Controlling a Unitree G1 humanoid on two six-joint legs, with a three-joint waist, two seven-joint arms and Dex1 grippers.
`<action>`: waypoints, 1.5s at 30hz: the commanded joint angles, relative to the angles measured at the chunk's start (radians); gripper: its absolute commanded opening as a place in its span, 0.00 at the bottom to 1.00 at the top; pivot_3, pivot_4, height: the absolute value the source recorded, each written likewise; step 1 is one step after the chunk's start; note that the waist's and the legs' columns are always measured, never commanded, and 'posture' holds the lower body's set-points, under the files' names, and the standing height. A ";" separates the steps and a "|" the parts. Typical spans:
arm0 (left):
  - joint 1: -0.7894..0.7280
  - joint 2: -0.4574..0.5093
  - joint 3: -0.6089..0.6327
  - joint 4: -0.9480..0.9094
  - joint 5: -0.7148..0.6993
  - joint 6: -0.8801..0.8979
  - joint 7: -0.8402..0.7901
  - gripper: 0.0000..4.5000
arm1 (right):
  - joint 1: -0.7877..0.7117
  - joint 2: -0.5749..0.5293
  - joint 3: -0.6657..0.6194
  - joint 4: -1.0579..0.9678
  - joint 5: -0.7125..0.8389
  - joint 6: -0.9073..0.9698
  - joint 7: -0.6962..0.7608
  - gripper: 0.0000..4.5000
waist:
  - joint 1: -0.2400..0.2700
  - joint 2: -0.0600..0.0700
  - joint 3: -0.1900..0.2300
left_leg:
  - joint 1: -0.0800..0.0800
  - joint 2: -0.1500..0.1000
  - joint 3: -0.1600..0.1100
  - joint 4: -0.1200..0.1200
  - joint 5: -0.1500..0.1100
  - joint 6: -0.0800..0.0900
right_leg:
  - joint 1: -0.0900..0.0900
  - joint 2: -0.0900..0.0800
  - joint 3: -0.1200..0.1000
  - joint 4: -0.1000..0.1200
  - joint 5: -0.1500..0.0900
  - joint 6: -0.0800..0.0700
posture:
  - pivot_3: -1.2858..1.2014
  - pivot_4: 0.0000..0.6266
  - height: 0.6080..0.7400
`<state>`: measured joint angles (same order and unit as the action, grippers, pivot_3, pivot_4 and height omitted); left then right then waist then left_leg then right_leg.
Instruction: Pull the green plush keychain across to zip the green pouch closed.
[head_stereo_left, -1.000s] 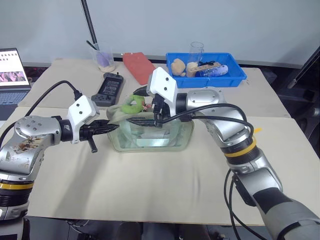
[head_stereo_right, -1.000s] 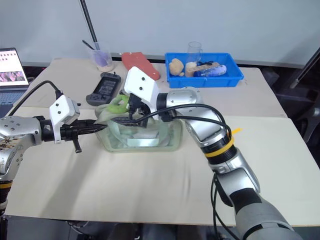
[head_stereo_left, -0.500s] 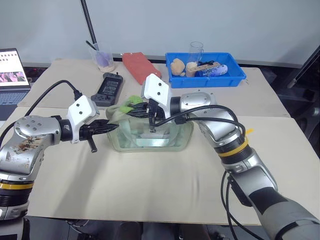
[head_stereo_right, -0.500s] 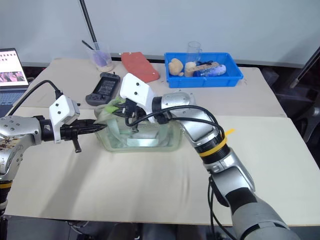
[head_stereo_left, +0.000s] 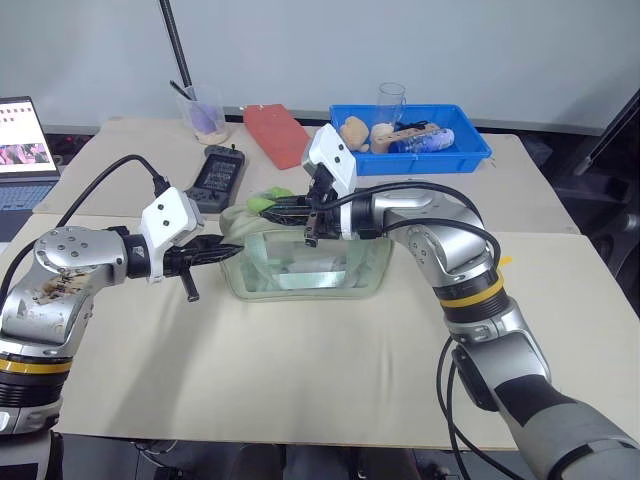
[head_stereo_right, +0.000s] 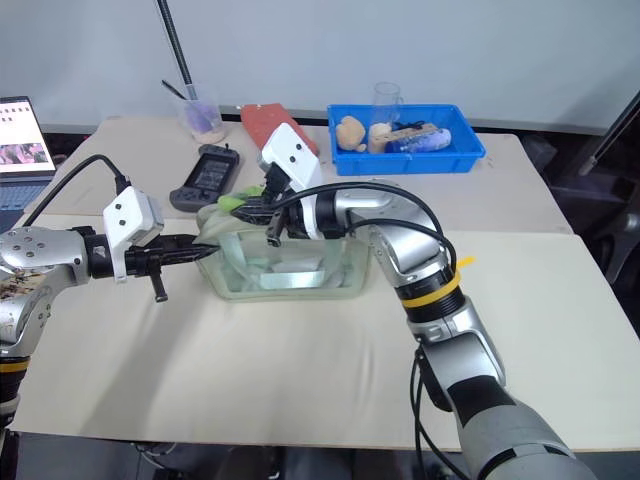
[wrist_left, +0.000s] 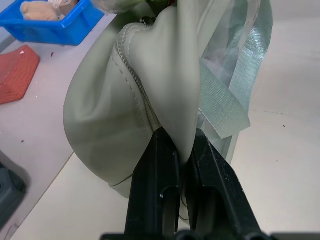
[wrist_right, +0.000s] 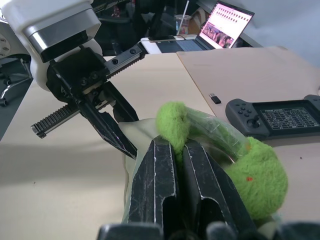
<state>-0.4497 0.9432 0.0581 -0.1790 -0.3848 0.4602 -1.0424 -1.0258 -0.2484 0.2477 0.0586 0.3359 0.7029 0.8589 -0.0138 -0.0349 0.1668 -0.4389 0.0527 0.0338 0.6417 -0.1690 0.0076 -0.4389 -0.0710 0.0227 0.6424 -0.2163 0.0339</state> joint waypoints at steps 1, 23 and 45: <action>-0.005 0.012 0.000 0.025 0.024 -0.003 -0.004 0.00 | -0.025 -0.012 -0.079 -0.053 0.013 -0.008 -0.044 0.01 | 0.000 0.000 0.000 | 0.000 0.000 0.000 0.000 0.000 0.000 | 0.000 0.000 0.000 0.000 0.000 0.000 | 0.52 0.24 1.00; -0.009 0.025 0.009 0.125 0.057 -0.070 -0.027 0.00 | 0.086 -0.300 -0.275 -0.218 0.034 0.102 -0.183 0.01 | 0.002 0.000 0.000 | 0.000 0.000 0.000 0.000 0.000 0.000 | 0.000 0.000 0.000 0.000 0.000 0.000 | 0.52 0.24 1.00; -0.126 -0.021 -0.061 0.280 0.104 -0.161 -0.099 0.00 | 0.568 -0.189 -0.197 -0.183 -0.029 0.025 -0.324 0.01 | -0.003 0.000 0.000 | 0.002 0.001 0.000 0.002 0.000 0.000 | 0.000 0.005 0.007 0.002 -0.001 0.000 | 0.52 0.24 1.00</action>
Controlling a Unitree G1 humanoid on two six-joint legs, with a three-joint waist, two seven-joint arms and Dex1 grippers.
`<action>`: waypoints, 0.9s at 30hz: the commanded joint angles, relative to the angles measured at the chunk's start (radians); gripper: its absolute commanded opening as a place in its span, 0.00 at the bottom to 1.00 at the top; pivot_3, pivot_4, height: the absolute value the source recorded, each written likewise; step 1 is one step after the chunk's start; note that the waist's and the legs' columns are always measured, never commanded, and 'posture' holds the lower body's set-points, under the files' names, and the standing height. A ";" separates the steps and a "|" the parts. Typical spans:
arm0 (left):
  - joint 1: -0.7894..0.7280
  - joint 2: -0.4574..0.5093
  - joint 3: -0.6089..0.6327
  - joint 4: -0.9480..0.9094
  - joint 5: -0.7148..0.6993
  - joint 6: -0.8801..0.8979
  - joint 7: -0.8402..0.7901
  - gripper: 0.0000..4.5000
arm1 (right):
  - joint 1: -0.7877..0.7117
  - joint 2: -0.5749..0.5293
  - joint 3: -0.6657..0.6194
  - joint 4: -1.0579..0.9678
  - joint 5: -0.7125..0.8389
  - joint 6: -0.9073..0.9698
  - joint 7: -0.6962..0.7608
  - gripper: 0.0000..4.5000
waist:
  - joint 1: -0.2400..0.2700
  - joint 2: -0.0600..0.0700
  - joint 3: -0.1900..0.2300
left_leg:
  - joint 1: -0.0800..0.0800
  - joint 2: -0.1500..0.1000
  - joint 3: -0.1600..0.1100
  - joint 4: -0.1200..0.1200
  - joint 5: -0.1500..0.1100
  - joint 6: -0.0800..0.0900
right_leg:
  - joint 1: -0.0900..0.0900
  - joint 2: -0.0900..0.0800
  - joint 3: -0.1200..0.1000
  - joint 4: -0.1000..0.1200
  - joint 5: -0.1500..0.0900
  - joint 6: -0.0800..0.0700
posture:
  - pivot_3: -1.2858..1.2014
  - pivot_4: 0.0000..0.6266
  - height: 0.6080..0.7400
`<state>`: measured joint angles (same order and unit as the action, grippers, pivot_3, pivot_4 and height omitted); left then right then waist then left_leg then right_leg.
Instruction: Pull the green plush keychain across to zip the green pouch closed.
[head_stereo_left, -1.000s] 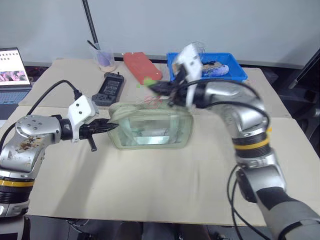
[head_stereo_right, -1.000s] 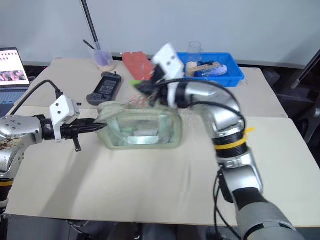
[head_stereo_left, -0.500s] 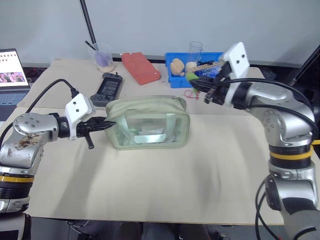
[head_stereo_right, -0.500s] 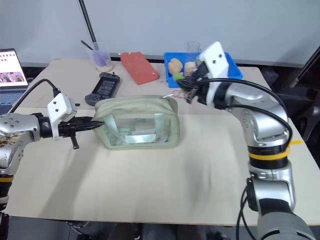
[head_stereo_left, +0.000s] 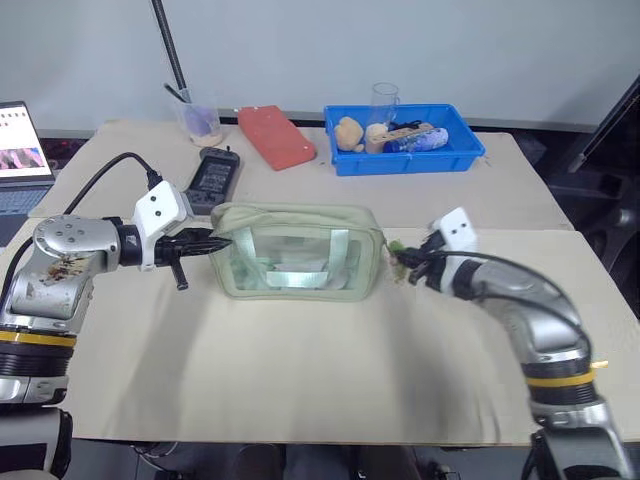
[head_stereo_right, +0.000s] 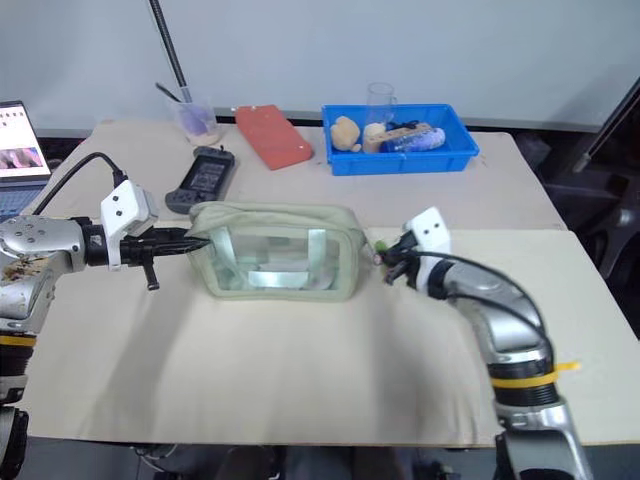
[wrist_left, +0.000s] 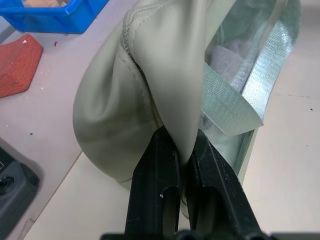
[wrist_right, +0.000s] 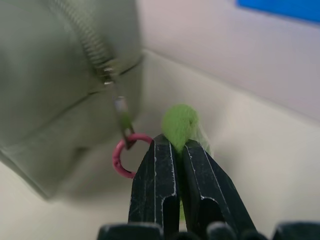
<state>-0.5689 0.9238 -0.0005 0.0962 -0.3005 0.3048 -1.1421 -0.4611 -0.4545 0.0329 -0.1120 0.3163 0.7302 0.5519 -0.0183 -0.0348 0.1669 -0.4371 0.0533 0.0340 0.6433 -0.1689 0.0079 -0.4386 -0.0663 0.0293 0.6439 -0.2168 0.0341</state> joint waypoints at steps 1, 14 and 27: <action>-0.006 -0.004 -0.002 0.003 0.020 -0.005 0.000 0.00 | 0.007 0.027 0.032 -0.009 -0.016 -0.008 -0.015 0.01 | 0.002 0.000 0.000 | 0.000 0.000 0.000 0.000 0.000 0.000 | 0.000 0.000 0.000 0.000 0.000 0.000 | 0.52 0.24 1.00; -0.001 0.004 0.135 -0.054 -0.126 0.134 -0.007 0.55 | -0.177 -0.252 -0.061 0.115 0.022 -0.108 0.317 0.69 | 0.007 0.000 0.001 | -0.001 0.000 0.000 0.000 0.000 0.000 | 0.000 0.001 0.002 -0.001 0.000 0.000 | 0.52 0.24 1.00; 0.064 0.201 0.430 -0.128 -0.303 0.387 -0.008 0.98 | -0.361 -0.483 -0.190 -0.068 0.320 0.105 0.559 1.00 | 0.000 0.001 0.003 | 0.000 0.007 0.003 0.000 -0.001 0.001 | -0.002 0.007 0.004 -0.002 -0.001 -0.001 | 0.52 0.24 1.00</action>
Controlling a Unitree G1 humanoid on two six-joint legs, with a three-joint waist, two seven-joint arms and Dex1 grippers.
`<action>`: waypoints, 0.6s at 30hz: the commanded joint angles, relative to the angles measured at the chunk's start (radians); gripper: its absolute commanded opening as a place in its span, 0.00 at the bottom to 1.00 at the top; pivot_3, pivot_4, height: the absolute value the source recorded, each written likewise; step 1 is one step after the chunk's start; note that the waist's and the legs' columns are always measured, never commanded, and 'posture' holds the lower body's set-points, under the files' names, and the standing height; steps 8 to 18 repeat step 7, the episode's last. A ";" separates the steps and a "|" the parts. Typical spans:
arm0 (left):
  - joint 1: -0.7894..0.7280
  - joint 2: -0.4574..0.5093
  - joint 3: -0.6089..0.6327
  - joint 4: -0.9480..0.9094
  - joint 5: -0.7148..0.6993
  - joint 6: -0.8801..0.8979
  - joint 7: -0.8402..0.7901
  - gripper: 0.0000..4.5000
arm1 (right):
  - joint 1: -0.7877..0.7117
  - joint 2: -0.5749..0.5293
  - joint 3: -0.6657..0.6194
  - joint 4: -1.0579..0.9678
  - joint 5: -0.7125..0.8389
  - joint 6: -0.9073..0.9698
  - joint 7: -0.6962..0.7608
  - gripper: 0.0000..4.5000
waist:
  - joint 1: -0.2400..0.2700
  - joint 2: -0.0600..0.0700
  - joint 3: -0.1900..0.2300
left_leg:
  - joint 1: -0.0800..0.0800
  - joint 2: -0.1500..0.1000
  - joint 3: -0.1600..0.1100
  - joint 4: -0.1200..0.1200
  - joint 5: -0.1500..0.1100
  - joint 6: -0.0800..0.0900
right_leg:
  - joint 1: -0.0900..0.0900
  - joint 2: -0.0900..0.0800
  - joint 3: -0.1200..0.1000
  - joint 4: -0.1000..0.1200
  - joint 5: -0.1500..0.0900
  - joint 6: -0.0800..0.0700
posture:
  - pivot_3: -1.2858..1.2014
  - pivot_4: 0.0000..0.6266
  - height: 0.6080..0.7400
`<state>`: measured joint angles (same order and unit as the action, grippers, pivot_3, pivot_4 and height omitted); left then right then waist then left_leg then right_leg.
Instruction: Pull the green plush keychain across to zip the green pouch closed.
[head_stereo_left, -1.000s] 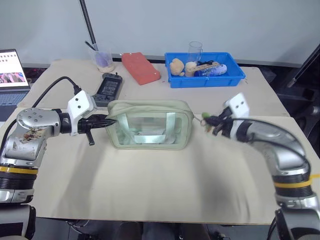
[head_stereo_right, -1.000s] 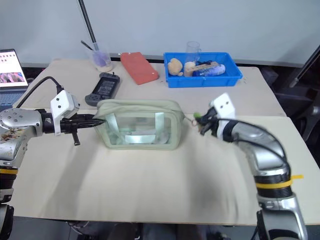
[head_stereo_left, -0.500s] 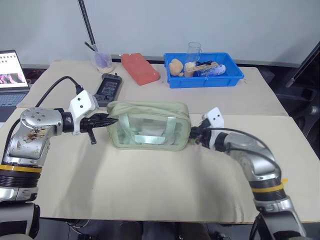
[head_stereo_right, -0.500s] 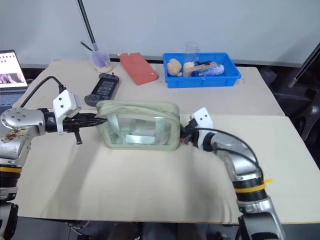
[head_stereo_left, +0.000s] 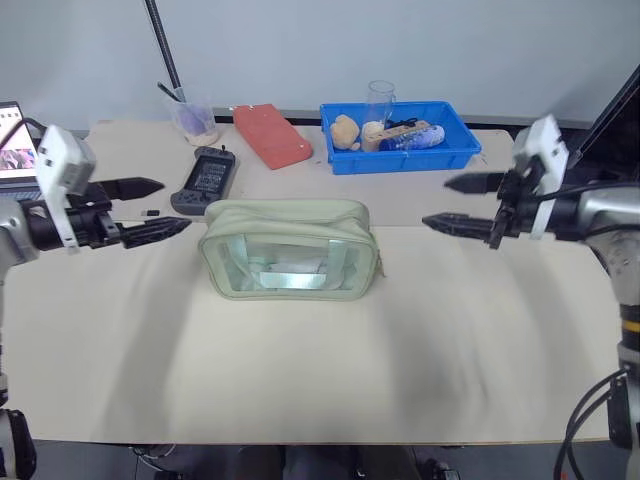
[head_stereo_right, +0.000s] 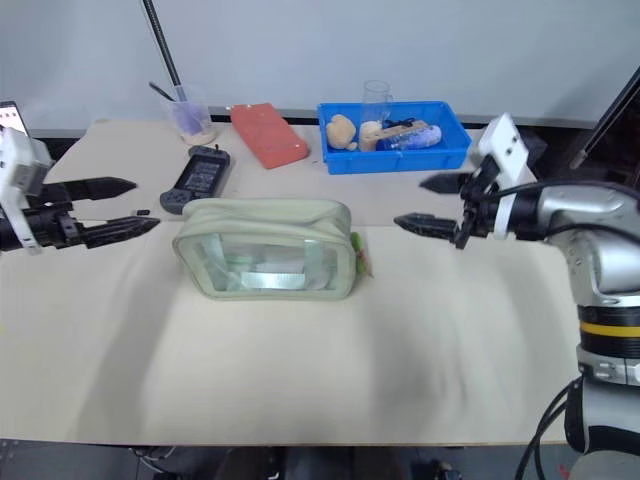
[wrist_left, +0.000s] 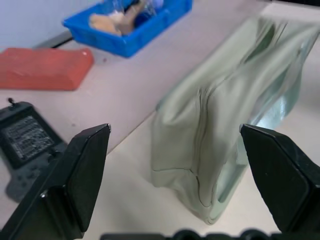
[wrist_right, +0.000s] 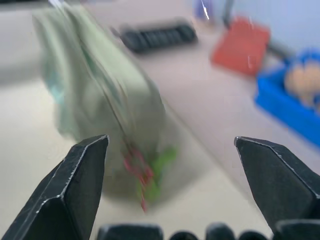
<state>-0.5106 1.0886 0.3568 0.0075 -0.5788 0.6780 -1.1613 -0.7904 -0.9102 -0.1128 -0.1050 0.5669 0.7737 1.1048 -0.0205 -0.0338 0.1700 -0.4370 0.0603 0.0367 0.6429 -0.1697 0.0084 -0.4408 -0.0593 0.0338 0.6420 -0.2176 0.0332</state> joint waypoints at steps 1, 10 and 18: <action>0.016 0.042 0.085 -0.043 -0.022 0.015 0.019 0.98 | -0.036 -0.034 -0.041 -0.096 0.086 0.078 0.009 1.00 | 0.003 0.000 0.000 | 0.000 0.001 0.000 0.000 0.000 0.000 | 0.000 0.000 0.000 0.000 0.000 0.000 | 0.52 0.24 1.00; 0.051 0.047 0.086 -0.052 -0.003 -0.008 0.034 0.98 | -0.038 -0.031 -0.028 -0.147 0.112 0.093 -0.012 1.00 | 0.011 0.000 0.000 | 0.000 0.001 0.003 0.000 0.000 0.000 | 0.000 -0.001 0.000 0.000 -0.003 -0.007 | 0.52 0.24 1.00; 0.051 0.047 0.086 -0.052 -0.003 -0.008 0.034 0.98 | -0.038 -0.031 -0.028 -0.147 0.112 0.093 -0.012 1.00 | 0.011 0.000 0.000 | 0.000 0.001 0.003 0.000 0.000 0.000 | 0.000 -0.001 0.000 0.000 -0.003 -0.007 | 0.52 0.24 1.00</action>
